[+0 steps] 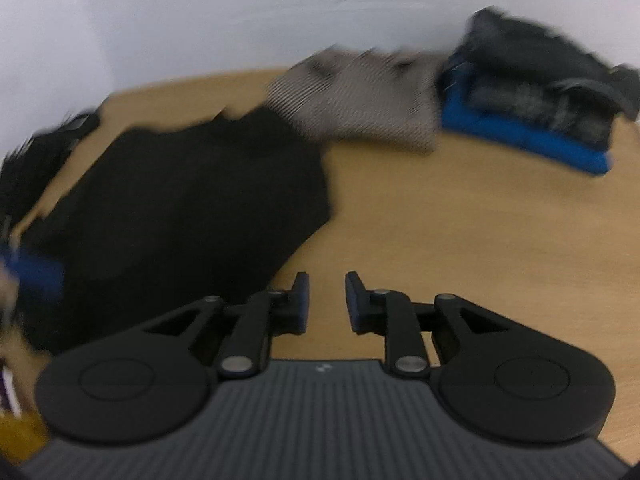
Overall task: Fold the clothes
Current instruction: 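Lay the black top flat on the table and open both grippers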
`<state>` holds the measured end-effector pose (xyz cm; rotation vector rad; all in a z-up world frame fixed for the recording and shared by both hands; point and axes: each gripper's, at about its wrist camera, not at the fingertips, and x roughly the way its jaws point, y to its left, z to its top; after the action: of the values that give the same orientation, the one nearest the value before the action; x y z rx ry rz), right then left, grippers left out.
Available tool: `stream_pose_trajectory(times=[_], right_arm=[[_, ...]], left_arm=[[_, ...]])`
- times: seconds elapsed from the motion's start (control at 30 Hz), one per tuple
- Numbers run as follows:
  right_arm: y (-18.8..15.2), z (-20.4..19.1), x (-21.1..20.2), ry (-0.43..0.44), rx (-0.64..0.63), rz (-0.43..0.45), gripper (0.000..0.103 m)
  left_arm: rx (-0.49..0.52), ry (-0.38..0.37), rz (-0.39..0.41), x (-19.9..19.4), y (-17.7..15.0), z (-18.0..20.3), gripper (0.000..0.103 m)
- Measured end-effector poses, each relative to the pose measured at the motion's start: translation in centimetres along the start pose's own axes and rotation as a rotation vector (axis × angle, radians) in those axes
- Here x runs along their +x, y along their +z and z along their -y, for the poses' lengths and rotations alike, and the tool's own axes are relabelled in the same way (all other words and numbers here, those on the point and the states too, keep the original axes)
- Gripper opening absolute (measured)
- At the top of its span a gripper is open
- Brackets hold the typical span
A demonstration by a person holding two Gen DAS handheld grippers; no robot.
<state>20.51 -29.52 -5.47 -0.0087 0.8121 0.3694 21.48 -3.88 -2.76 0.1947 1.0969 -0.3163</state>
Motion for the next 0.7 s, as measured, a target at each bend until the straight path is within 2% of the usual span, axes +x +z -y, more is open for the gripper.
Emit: stream_pose_trajectory(times=[0.13, 0.23, 0.33, 0.4, 0.43, 0.6, 0.7], right_arm=[[-2.7, -6.0, 0.6, 0.089, -0.005, -0.044, 0.023], [-3.9, -9.7, -0.1, 0.181, -0.041, -0.057, 0.023], [-4.1, -13.8, -0.5, 0.268, -0.121, -0.057, 0.027], [-3.7, -16.8, 0.7, 0.307, -0.153, -0.072, 0.049], [-3.6, -18.4, 1.3, 0.316, -0.154, -0.080, 0.052], [-3.7, -25.4, 4.4, 0.310, -0.072, -0.100, 0.055], [-4.0, -29.3, 5.3, 0.261, -0.134, -0.034, 0.055]], left_arm=[[-0.195, 0.112, -0.049, -1.3, -4.2, -6.5, 0.043], [-0.265, 0.186, -0.067, -2.0, -7.0, -10.7, 0.043], [-0.319, 0.198, -0.059, -3.3, -9.5, -14.2, 0.044], [-0.315, 0.178, -0.050, -4.8, -11.7, -15.9, 0.044], [-0.299, 0.168, -0.049, -5.3, -12.6, -16.7, 0.045], [-0.115, 0.159, -0.049, -5.8, -16.7, -18.9, 0.046], [-0.089, 0.111, -0.051, -5.0, -17.6, -20.2, 0.047]])
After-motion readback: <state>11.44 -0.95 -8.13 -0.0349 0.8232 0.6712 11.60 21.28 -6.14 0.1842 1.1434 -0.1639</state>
